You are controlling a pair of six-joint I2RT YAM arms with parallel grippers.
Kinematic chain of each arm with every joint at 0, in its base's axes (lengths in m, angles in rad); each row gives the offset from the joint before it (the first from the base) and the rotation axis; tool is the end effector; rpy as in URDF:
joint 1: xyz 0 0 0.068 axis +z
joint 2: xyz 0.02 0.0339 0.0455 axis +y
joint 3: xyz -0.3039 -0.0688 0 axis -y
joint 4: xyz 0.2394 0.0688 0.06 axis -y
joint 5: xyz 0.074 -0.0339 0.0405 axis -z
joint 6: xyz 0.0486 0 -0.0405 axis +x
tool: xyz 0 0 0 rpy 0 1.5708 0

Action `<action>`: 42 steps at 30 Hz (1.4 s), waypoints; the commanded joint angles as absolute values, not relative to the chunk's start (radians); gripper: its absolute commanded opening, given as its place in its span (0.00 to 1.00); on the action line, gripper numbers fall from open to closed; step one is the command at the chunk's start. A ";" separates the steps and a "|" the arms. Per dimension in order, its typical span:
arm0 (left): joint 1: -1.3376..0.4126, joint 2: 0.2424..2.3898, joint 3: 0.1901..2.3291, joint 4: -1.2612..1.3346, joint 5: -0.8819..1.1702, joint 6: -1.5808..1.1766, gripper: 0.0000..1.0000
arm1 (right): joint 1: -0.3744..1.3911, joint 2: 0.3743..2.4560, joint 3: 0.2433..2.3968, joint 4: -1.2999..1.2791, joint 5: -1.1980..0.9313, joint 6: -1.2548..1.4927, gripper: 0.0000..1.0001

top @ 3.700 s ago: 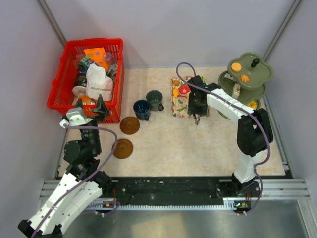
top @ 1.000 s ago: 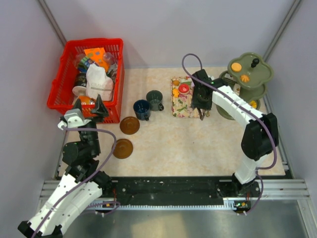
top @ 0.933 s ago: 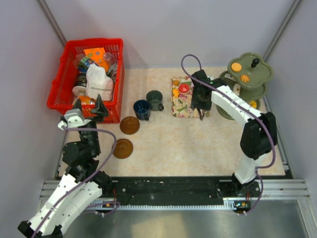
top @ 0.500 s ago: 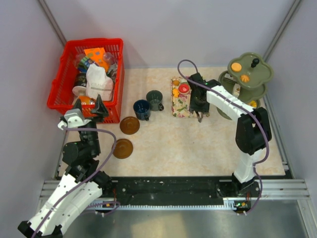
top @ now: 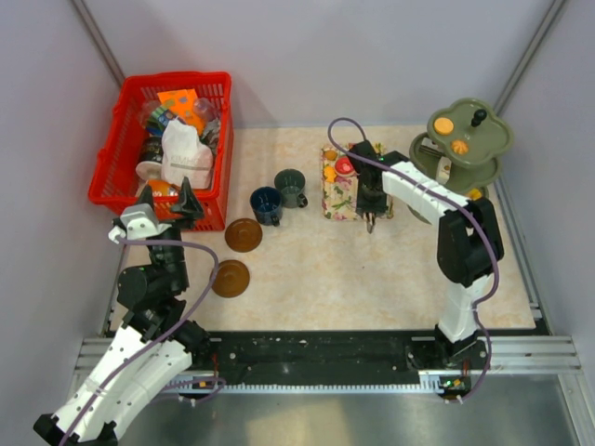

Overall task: Serve the afternoon tea
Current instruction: Pick up the desert from the tray.

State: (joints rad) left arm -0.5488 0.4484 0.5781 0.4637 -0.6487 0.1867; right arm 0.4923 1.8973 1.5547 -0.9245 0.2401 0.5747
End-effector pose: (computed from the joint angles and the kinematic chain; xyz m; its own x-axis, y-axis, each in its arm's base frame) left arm 0.0744 -0.0111 0.3987 0.4666 -0.1119 -0.8773 -0.1000 0.9789 -0.1781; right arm 0.3574 0.1786 0.2618 -0.9213 0.1050 -0.3744 0.1244 0.9918 -0.0279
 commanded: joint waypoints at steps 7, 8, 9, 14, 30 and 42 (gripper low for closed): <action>-0.552 0.440 0.578 0.503 -0.649 0.198 0.80 | 0.514 1.717 1.572 -0.953 0.239 0.529 0.23; -0.552 0.440 0.580 0.502 -0.649 0.196 0.80 | 0.514 1.695 1.569 -0.963 0.235 0.523 0.23; -0.552 0.440 0.578 0.502 -0.649 0.198 0.80 | 0.514 1.683 1.562 -0.972 0.229 0.514 0.23; -0.552 0.439 0.580 0.502 -0.647 0.196 0.80 | 0.514 1.596 1.516 -1.040 0.183 0.473 0.23; -0.552 0.446 0.577 0.497 -0.647 0.187 0.80 | 0.514 1.258 1.439 -1.305 0.233 0.472 0.24; -0.555 0.434 0.577 0.497 -0.647 0.183 0.80 | 0.354 1.149 1.411 -1.416 0.250 0.492 0.24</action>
State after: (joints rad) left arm -0.5507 0.4473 0.5781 0.4637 -0.6483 0.1856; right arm 0.4019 1.1992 1.4036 -1.3434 0.2279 0.4820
